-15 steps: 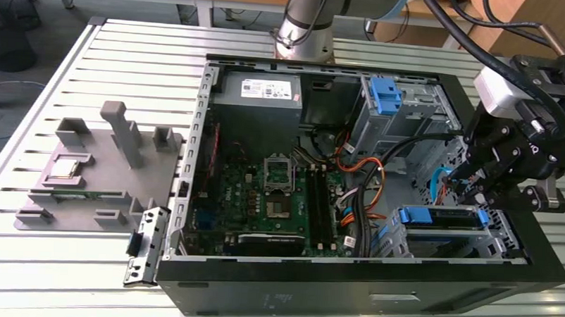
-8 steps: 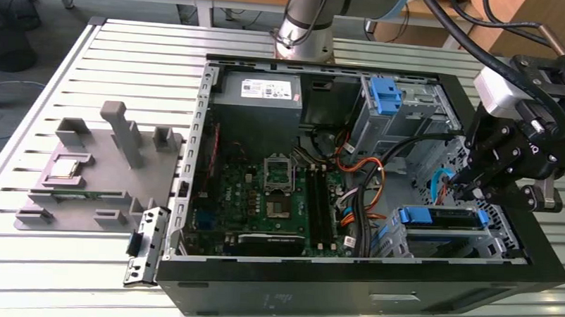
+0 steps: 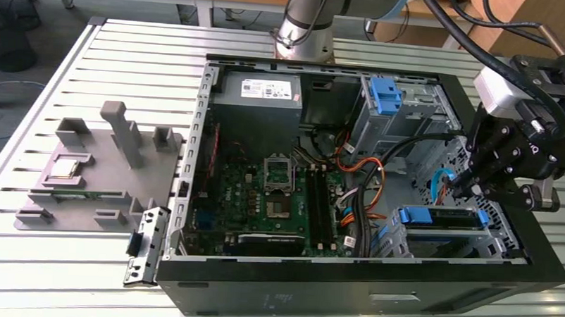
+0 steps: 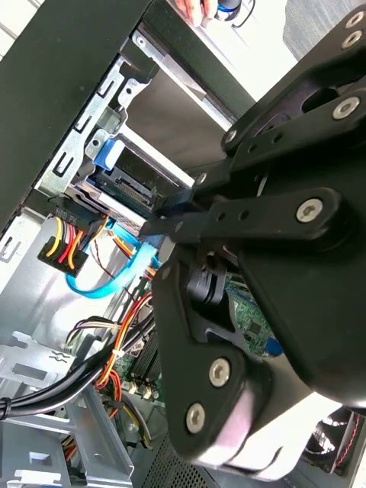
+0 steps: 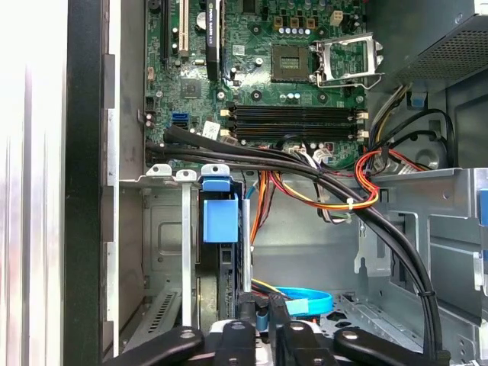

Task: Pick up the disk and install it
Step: 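Insert the first disk wire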

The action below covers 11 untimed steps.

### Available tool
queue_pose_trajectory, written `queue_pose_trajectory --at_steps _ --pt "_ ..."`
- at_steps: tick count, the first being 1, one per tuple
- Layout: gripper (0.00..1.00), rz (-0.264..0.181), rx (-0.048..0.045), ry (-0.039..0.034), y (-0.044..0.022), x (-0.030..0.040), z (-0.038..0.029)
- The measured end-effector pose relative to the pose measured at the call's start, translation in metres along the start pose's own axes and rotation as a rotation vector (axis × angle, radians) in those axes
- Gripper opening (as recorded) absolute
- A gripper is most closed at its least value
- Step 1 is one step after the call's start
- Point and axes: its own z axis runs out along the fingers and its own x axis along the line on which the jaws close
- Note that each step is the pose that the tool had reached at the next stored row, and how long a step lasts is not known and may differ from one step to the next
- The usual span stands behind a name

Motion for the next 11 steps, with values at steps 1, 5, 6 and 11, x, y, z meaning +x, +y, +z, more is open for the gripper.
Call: queue_pose_trajectory --at_steps 1,5,6,11 --pt "0.18 0.0 0.0 0.0 0.0 0.0 0.0" --pt "0.16 0.0 0.0 0.0001 0.0 0.0 0.0" --pt "0.16 0.0 0.0 0.0001 0.0 0.0 0.0" --pt "0.16 0.0 0.0012 0.0001 0.0005 0.0002 0.0"
